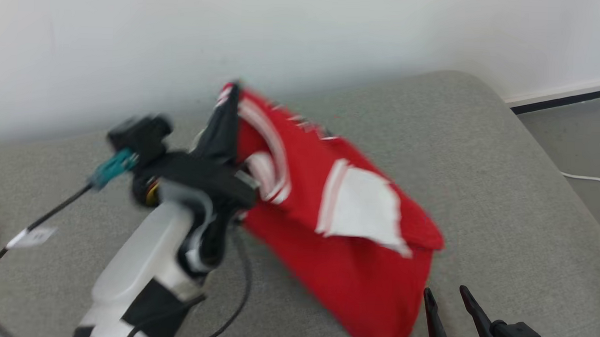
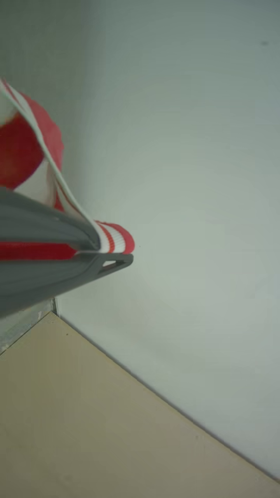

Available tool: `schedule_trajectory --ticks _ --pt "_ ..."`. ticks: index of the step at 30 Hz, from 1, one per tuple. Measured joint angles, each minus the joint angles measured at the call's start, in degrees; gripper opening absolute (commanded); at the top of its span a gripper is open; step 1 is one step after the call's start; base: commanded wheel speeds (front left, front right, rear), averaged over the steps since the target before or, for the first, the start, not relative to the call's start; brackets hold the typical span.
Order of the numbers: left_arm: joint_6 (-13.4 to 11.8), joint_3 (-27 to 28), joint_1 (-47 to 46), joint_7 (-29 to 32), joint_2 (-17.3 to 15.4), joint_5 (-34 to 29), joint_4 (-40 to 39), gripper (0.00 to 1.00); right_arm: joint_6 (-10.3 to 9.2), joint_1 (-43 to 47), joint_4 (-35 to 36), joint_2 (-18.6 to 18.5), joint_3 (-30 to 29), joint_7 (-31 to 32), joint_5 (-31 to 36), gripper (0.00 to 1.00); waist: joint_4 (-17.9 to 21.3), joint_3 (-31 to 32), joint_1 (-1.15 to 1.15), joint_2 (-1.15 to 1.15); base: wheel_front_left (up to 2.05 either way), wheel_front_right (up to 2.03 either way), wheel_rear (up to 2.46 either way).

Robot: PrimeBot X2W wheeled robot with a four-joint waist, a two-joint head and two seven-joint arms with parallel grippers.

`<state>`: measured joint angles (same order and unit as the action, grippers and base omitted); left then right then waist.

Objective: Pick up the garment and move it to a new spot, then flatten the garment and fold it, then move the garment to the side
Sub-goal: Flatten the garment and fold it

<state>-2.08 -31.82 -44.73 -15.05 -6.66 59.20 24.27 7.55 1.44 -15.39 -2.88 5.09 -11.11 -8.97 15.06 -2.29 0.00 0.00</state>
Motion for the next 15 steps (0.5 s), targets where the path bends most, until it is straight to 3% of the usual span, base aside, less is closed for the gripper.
schedule_trajectory --ticks 5,13,15 --pt "-1.1 5.2 8.8 0.0 -3.8 -3.2 5.9 0.00 0.00 -0.2 0.3 0.0 0.3 0.4 0.5 1.00 -1.5 -0.8 0.00 0.00 0.00 0.00 0.00" --pt "-1.0 14.2 12.6 0.0 -5.9 -6.8 11.8 0.00 0.00 -0.9 1.6 0.0 1.0 1.2 1.3 1.00 -2.7 -2.1 0.00 0.00 0.00 0.00 0.00" --pt "-2.1 16.9 13.3 0.0 -6.0 -8.6 12.0 0.00 0.00 -1.0 1.8 0.0 1.1 1.5 1.4 1.00 -2.8 -2.3 0.01 0.00 0.00 0.00 0.00"
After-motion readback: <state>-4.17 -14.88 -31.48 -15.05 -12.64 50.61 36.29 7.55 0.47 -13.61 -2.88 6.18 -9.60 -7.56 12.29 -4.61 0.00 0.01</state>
